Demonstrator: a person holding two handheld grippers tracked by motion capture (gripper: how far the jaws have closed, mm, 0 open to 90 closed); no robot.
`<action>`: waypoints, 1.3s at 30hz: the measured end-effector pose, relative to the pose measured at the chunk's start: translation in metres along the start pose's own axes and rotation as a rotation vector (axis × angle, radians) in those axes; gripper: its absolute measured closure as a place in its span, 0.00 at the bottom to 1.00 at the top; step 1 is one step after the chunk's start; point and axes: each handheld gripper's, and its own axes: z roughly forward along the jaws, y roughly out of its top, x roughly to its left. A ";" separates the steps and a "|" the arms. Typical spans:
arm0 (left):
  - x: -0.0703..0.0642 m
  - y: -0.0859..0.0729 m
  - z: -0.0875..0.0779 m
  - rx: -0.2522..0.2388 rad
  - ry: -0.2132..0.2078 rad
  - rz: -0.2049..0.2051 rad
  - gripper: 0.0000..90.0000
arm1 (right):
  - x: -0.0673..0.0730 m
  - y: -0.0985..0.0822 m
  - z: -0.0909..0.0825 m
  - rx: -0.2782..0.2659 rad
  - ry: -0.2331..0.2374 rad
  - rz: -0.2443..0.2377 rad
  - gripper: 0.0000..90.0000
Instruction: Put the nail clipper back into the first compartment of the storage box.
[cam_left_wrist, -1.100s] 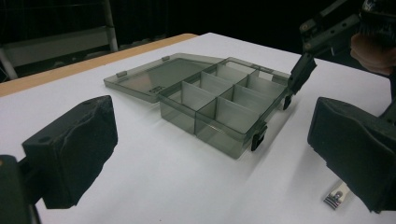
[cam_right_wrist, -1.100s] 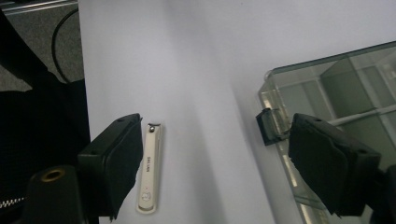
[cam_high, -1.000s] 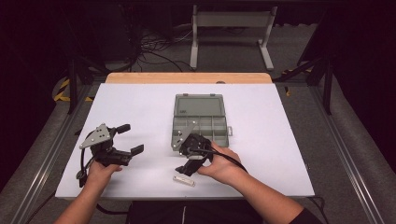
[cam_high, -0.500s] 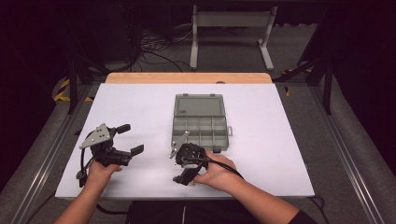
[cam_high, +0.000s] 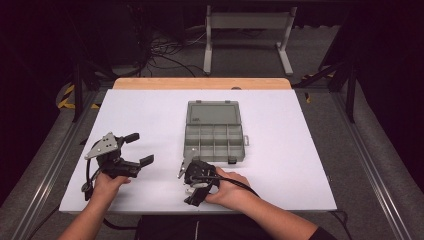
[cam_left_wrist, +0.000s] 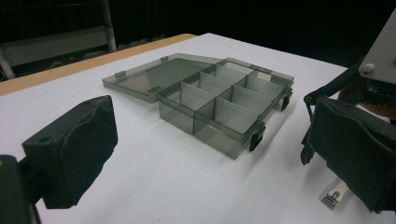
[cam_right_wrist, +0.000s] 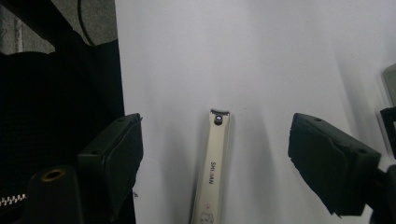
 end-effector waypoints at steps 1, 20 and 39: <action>0.000 0.000 0.000 0.000 0.001 0.005 0.03 | 0.000 0.000 0.001 -0.003 -0.005 -0.009 0.24; 0.000 0.000 0.000 0.001 0.001 0.003 0.03 | 0.006 -0.002 0.010 0.016 -0.062 -0.022 0.72; 0.000 0.000 0.000 0.004 0.002 0.005 0.03 | 0.005 -0.001 0.009 0.028 -0.061 -0.018 0.87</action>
